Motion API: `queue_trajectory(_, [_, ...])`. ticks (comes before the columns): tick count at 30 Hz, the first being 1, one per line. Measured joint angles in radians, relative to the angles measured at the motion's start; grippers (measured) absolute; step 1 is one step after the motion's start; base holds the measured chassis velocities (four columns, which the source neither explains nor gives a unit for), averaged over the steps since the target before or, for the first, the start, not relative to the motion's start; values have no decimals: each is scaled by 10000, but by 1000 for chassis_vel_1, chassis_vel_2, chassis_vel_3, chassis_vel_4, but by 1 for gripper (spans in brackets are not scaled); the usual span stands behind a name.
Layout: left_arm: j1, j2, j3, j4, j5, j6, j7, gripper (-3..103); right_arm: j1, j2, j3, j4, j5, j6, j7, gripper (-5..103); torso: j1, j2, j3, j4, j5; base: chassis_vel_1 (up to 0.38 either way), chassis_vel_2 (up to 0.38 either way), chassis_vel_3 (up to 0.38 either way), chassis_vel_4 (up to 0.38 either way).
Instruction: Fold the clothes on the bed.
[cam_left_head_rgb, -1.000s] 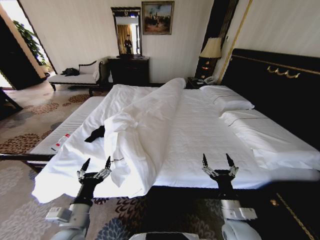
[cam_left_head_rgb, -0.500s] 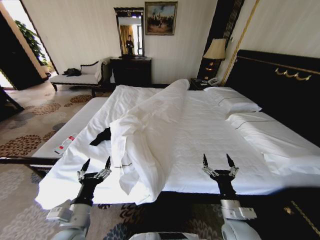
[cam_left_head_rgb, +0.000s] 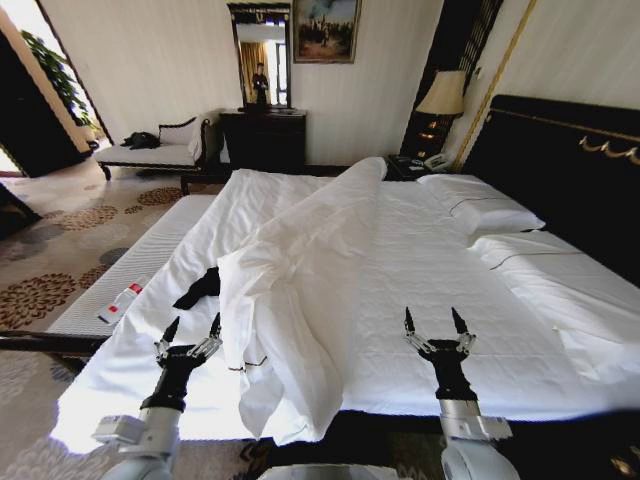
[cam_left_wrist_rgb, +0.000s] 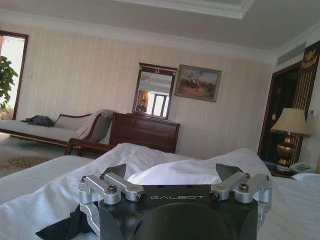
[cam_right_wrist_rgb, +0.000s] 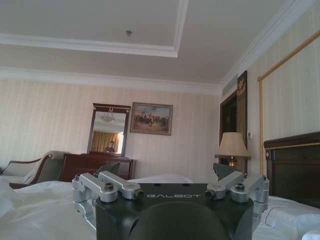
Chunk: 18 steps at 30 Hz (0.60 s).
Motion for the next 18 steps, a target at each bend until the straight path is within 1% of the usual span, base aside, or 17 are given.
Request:
queue_trajectory(8, [-13, 72, -110, -4, -121, -4, -5, 100, -15, 54, -56, -25, -123, 34, -37, 100, 1, 3, 2, 0, -2, 4, -7, -6, 5])
queue_trajectory(13, [-25, 76, -94, 13, -120, -4, -8, 100, -7, 45, -63, -62, -141, 34, -16, 100, 10, -1, 4, 0, -1, 28, 87, -30, -72])
queue_trajectory(18, [-37, 79, -79, 35, -113, -4, -8, 100, 4, 20, -46, -90, -141, 33, 22, 100, 8, -1, 3, 0, 1, 110, 134, -112, -129])
